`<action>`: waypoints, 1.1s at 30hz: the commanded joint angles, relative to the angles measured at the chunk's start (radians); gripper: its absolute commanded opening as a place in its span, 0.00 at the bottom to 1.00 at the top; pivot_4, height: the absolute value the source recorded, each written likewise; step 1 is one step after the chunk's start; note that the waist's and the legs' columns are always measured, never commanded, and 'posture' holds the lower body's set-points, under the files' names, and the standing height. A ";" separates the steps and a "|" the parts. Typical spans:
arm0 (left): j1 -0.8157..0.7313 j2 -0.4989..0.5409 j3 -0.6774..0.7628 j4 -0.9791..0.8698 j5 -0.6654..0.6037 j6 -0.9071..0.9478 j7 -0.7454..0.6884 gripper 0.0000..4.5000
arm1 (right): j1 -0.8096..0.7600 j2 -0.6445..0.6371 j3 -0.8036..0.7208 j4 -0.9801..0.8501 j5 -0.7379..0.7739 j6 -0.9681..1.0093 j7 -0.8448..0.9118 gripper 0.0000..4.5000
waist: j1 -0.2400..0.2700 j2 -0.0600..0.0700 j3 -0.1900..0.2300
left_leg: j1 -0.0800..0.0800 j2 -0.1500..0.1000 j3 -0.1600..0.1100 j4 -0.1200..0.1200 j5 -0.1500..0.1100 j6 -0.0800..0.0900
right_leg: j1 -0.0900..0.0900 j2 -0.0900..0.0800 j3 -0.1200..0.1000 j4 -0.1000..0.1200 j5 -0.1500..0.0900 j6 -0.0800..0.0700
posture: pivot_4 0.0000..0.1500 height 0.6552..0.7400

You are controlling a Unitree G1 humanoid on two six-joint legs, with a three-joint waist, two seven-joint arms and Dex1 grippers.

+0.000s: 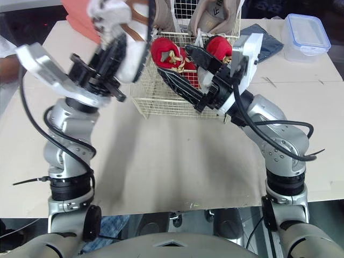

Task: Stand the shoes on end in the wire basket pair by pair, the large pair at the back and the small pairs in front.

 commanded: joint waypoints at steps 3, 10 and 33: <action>0.027 -0.024 -0.045 -0.065 0.056 -0.038 -0.014 0.06 | -0.044 0.027 -0.046 0.005 0.092 0.044 -0.084 1.00 | 0.002 0.000 0.000 | -0.001 0.000 0.000 0.000 0.000 0.000 | 0.000 0.000 0.000 -0.001 0.000 0.000 | 1.00 0.36; 0.062 -0.038 -0.083 -0.070 0.087 -0.059 -0.058 0.06 | -0.057 0.034 -0.038 0.021 0.125 0.083 -0.134 0.81 | 0.002 0.000 0.000 | 0.000 0.000 0.000 0.000 0.000 0.000 | 0.000 0.000 0.000 -0.001 0.000 0.000 | 1.00 0.36; 0.008 0.357 0.160 0.014 -0.547 0.474 -0.340 0.99 | -0.001 -0.156 -0.104 0.042 0.245 0.068 0.267 0.00 | 0.001 0.002 0.001 | -0.001 0.000 -0.001 -0.001 0.000 0.000 | 0.000 0.000 0.000 -0.002 0.000 0.000 | 1.00 0.36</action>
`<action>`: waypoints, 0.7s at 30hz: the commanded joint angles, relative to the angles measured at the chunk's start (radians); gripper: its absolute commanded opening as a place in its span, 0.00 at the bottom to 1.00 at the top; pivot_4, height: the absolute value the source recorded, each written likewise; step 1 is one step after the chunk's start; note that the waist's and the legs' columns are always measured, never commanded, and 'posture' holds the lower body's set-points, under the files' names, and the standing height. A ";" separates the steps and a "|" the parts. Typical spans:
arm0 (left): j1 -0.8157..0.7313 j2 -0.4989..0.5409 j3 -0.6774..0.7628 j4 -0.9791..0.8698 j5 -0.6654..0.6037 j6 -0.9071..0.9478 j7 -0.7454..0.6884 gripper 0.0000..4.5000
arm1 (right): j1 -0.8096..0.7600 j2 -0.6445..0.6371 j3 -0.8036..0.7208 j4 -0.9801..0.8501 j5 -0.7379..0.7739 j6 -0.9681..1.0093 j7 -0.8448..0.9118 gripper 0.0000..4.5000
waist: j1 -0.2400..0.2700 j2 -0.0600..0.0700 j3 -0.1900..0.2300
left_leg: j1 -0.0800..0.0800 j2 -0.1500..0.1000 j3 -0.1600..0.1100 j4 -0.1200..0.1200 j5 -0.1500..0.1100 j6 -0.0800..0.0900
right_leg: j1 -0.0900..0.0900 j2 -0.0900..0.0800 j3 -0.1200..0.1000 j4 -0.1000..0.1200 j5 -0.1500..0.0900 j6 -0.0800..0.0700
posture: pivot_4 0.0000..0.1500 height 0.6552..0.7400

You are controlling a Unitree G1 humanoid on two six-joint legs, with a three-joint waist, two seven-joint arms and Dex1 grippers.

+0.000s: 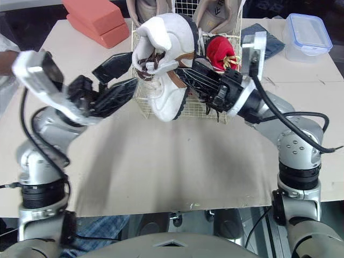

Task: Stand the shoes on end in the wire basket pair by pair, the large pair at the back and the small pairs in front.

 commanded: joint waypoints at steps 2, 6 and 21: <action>-0.048 0.070 0.015 0.052 -0.110 0.140 -0.108 0.99 | -0.007 -0.017 -0.022 -0.012 0.047 -0.024 0.124 0.00 | 0.005 0.000 0.000 | 0.000 0.000 0.000 0.000 0.000 0.000 | 0.000 0.000 0.000 0.000 0.000 0.000 | 1.00 0.36; -0.125 0.099 -0.019 0.127 -0.112 0.226 -0.207 0.99 | -0.016 -0.020 -0.010 -0.011 0.067 -0.013 0.172 0.00 | 0.010 0.000 0.000 | -0.001 0.000 0.000 0.000 0.000 0.000 | 0.000 0.000 -0.001 0.000 0.000 0.000 | 1.00 0.36; -0.334 0.095 -0.201 0.306 0.085 0.308 -0.552 0.99 | -0.042 0.007 0.032 -0.021 0.088 -0.019 0.220 0.00 | 0.007 0.000 0.000 | 0.000 -0.001 0.000 0.000 0.000 0.000 | 0.000 0.000 -0.001 0.000 0.000 0.000 | 1.00 0.36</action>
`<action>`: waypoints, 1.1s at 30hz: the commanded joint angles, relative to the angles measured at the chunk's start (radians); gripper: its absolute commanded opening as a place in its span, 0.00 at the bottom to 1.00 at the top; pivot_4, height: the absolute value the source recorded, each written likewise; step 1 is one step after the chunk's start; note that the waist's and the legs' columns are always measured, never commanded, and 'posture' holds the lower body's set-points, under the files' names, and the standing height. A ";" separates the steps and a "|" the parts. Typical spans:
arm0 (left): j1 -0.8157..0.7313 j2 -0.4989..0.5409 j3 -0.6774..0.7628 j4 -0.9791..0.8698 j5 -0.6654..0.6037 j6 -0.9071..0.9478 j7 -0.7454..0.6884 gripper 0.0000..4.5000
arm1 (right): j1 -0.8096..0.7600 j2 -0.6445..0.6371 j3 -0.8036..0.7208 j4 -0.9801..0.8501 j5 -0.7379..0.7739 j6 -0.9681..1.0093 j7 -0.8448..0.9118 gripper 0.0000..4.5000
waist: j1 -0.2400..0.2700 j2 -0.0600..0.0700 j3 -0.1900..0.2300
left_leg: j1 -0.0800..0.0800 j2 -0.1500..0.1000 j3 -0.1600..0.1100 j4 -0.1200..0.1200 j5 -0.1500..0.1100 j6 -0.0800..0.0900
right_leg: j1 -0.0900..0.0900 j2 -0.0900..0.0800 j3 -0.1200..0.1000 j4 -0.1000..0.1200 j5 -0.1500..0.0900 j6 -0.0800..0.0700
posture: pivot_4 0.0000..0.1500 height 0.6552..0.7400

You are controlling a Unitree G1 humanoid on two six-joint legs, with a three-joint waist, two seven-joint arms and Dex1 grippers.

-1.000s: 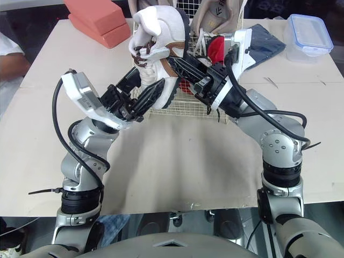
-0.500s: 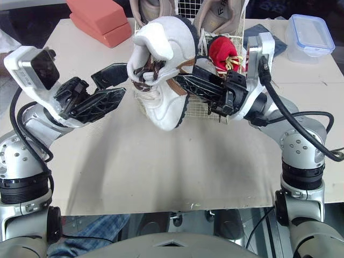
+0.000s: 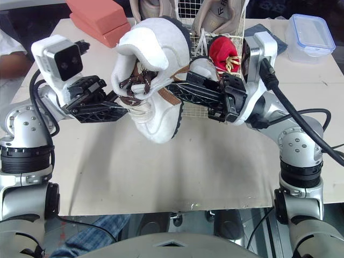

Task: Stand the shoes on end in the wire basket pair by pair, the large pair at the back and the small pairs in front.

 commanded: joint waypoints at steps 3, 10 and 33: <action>-0.059 -0.020 -0.017 0.033 0.038 0.016 -0.070 0.70 | -0.019 0.018 0.007 -0.035 0.006 -0.029 0.018 0.00 | -0.001 0.000 0.000 | 0.000 0.000 0.000 0.000 0.000 0.000 | 0.000 0.000 0.001 0.000 0.000 0.000 | 1.00 0.36; -0.083 -0.016 -0.006 0.065 0.082 0.004 -0.114 0.10 | 0.010 0.003 0.005 -0.045 -0.023 -0.035 0.028 0.00 | -0.004 0.000 0.000 | 0.000 0.000 0.000 0.000 0.000 0.000 | 0.000 0.000 0.001 0.000 0.000 0.000 | 1.00 0.36; -0.188 0.040 0.066 0.180 0.122 0.085 -0.172 0.90 | 0.004 -0.018 0.019 -0.026 -0.059 -0.057 0.028 0.00 | -0.005 0.001 0.000 | 0.000 0.000 0.000 0.000 0.000 0.000 | 0.000 0.000 0.001 0.000 0.000 0.000 | 1.00 0.36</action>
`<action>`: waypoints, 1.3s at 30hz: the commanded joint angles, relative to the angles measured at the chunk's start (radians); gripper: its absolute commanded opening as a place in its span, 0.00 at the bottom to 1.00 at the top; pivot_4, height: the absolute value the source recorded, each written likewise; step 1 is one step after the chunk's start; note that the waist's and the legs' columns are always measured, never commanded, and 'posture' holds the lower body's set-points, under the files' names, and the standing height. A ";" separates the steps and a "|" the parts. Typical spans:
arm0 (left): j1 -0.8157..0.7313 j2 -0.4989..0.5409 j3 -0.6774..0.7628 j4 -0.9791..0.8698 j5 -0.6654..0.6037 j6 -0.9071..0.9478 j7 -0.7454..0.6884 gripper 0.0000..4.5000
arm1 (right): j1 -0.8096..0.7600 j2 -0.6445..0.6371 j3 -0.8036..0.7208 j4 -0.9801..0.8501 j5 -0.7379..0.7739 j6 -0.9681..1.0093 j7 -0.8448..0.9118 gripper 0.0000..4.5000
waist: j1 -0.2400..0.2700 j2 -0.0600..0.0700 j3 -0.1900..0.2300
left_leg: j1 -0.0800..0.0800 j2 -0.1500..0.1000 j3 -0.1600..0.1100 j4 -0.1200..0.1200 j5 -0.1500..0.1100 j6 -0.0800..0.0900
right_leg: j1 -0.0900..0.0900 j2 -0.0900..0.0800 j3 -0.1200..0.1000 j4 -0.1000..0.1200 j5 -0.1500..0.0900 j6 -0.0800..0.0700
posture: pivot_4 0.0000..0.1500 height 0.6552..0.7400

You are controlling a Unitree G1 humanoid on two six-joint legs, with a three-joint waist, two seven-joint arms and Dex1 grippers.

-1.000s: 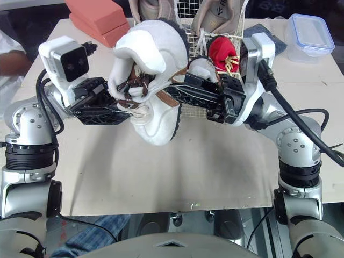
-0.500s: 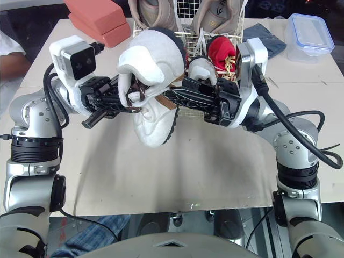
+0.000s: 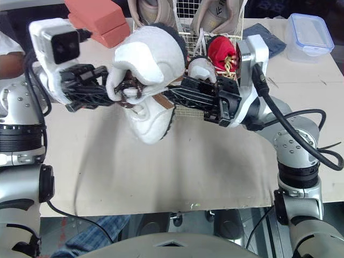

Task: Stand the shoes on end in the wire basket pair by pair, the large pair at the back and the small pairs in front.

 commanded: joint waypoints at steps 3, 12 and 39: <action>-0.049 -0.014 0.080 0.014 -0.050 0.007 -0.003 0.99 | -0.005 -0.005 -0.005 -0.027 -0.007 -0.014 0.023 0.00 | 0.000 0.000 0.000 | 0.000 0.000 0.000 0.000 0.000 0.000 | 0.000 0.000 0.000 0.000 0.000 0.000 | 1.00 0.36; -0.104 -0.051 -0.025 0.027 -0.039 0.004 -0.032 0.99 | -0.009 0.003 0.036 -0.054 -0.010 -0.005 0.051 0.00 | 0.002 0.000 0.000 | 0.000 0.000 0.000 0.000 0.000 0.000 | 0.000 0.000 0.000 0.000 0.000 0.000 | 1.00 0.36; -0.174 -0.065 -0.123 0.089 0.001 -0.097 -0.032 0.14 | 0.053 -0.030 0.035 -0.082 -0.027 0.015 0.067 0.49 | 0.000 0.000 0.000 | 0.000 0.000 0.000 0.001 0.000 0.000 | 0.000 0.000 0.000 0.001 0.000 0.000 | 1.00 0.36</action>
